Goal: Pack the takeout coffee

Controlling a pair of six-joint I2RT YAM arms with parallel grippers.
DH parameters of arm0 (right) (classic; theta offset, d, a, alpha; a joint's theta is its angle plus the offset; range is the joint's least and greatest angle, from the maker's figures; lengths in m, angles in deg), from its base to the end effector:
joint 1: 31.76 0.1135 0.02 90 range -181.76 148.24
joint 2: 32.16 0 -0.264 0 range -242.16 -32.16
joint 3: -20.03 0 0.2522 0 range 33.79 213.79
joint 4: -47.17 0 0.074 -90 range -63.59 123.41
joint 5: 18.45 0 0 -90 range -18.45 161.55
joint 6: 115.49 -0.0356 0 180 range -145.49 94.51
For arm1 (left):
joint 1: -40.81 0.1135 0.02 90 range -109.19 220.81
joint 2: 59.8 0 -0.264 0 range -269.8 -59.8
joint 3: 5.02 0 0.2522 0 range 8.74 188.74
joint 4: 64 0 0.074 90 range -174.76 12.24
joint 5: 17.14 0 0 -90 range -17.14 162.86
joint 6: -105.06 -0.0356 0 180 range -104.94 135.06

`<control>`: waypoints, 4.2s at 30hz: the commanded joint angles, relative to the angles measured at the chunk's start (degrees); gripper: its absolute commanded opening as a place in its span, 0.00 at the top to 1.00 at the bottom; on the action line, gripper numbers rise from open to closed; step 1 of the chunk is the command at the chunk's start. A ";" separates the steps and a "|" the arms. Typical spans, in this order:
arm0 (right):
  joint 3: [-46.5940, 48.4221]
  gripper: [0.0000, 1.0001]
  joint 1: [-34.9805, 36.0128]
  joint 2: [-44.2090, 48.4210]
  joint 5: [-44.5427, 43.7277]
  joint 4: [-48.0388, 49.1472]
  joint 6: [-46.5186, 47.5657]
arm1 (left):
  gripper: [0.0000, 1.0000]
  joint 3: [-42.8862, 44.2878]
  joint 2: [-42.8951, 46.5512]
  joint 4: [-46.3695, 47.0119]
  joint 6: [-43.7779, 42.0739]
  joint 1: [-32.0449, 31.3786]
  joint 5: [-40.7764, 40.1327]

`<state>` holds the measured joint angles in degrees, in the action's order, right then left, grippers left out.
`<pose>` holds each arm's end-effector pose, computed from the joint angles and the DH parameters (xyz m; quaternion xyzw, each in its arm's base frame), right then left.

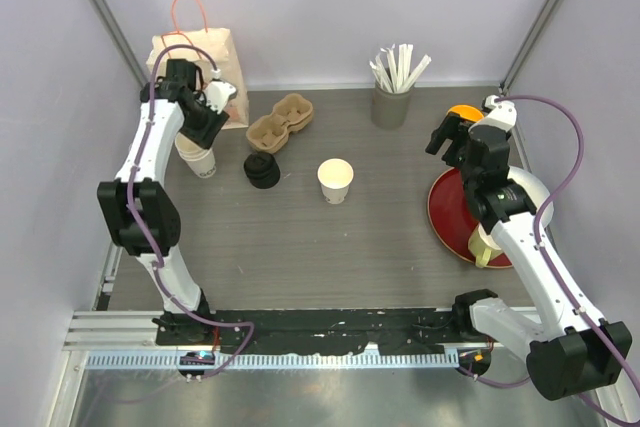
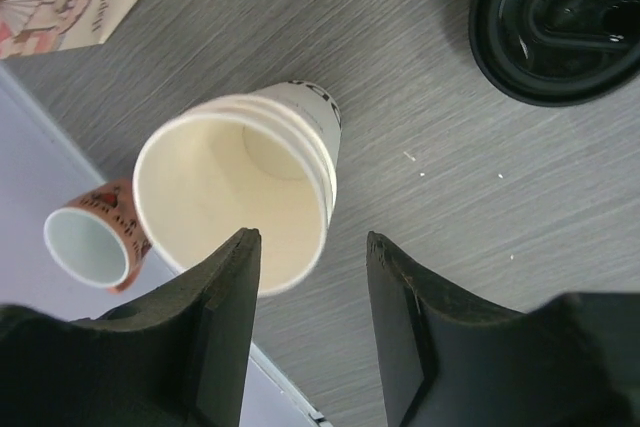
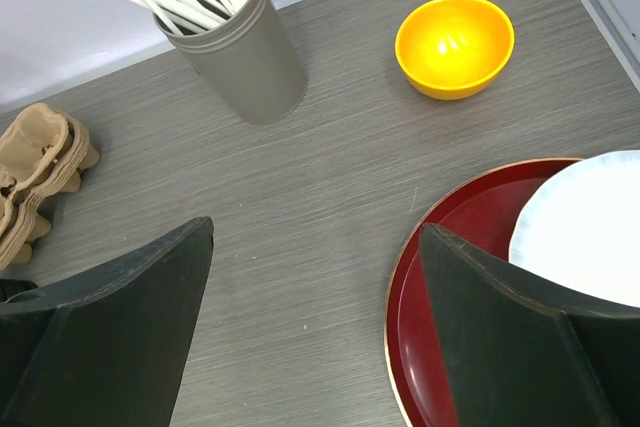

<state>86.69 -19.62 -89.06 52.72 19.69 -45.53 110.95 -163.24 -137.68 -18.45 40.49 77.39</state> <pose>0.2243 0.0365 0.3446 0.1511 0.7882 0.0343 0.5956 0.3804 -0.0049 0.3291 0.2910 0.9230 0.0344 0.2495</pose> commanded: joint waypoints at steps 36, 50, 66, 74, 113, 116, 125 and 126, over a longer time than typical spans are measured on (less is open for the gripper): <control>-0.35 0.11 -0.10 2.33 -0.68 1.50 -0.36 | 1.00 8.81 -3.79 -5.82 -1.90 -0.30 -4.18; 0.09 0.11 -0.19 0.83 0.99 3.26 -0.53 | 1.00 -10.12 4.83 6.49 -8.51 -4.87 -15.08; -0.35 0.11 -0.10 1.18 1.34 3.17 -0.54 | 1.00 -20.05 12.65 13.87 -3.93 -7.25 -14.73; -0.35 0.11 -0.19 1.18 1.60 3.08 -0.97 | 1.00 -10.29 12.91 10.45 -1.82 -7.15 -13.33; 70.40 0.40 30.22 -80.81 52.40 19.26 -52.92 | 1.00 -14.76 14.67 7.89 8.82 -8.82 -6.38; 72.86 0.41 31.01 -83.80 53.28 19.07 -54.49 | 1.00 -14.85 13.97 8.59 9.08 -8.82 -6.56; 73.66 0.49 31.63 -87.85 53.55 18.99 -58.89 | 1.00 -13.62 13.26 9.03 9.26 -8.82 -6.47; 73.40 0.50 31.72 -87.85 53.46 19.08 -58.98 | 1.00 -13.71 13.18 9.21 9.17 -8.82 -6.56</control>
<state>158.78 12.31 -176.10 104.98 37.46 -101.76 94.38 -150.49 -131.14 -10.02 31.71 70.29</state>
